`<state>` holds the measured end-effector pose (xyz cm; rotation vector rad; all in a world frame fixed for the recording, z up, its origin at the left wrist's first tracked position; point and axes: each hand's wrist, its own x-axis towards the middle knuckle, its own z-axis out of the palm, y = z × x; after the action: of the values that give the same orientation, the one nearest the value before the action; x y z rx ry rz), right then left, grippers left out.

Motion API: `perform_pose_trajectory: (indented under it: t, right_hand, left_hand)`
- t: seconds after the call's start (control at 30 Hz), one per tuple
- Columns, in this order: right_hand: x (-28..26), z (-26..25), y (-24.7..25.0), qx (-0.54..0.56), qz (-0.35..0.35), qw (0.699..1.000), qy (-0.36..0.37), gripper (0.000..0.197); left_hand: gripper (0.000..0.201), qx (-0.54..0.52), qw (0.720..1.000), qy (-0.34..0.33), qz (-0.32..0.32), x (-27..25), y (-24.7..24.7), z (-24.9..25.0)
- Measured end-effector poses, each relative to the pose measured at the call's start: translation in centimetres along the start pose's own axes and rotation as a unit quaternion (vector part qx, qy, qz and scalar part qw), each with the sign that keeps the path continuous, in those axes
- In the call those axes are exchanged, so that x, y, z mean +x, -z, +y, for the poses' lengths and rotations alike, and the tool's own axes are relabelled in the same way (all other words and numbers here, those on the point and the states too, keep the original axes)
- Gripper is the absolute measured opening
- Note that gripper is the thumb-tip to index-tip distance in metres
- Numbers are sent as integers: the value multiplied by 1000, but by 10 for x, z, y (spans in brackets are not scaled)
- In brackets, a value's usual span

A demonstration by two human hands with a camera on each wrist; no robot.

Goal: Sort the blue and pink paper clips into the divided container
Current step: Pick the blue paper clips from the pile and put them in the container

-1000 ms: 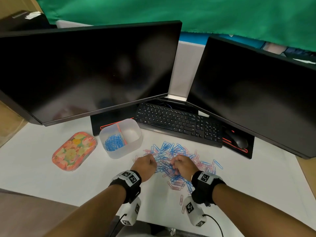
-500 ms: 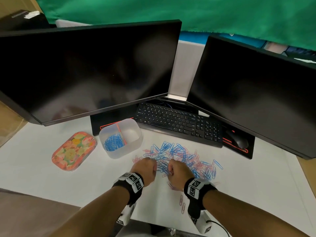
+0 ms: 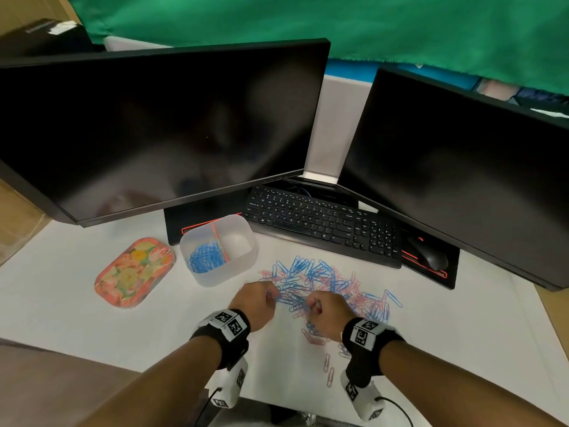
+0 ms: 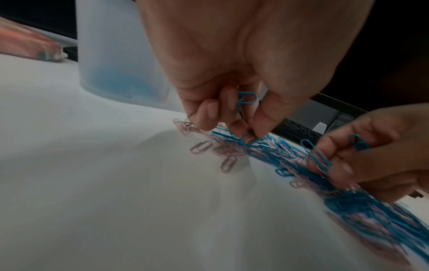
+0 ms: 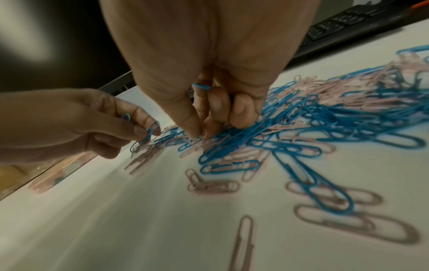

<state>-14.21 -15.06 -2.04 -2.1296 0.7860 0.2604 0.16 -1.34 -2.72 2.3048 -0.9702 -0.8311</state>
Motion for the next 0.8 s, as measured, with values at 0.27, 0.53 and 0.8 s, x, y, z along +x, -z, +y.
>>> perform_pose_trajectory:
  t: [0.27, 0.53, 0.8]
  right_hand:
    - [-4, 9, 8, 13, 23, 1000, -4, 26]
    - [1, -9, 17, 96, 26, 995, -7, 21]
    - [17, -80, 19, 278, -38, 959, -41, 25]
  left_hand:
    - [17, -63, 998, 29, -8, -3, 7, 7]
    - [23, -262, 962, 58, -45, -11, 26, 22]
    - [21, -528, 837, 139, 5, -19, 74, 29]
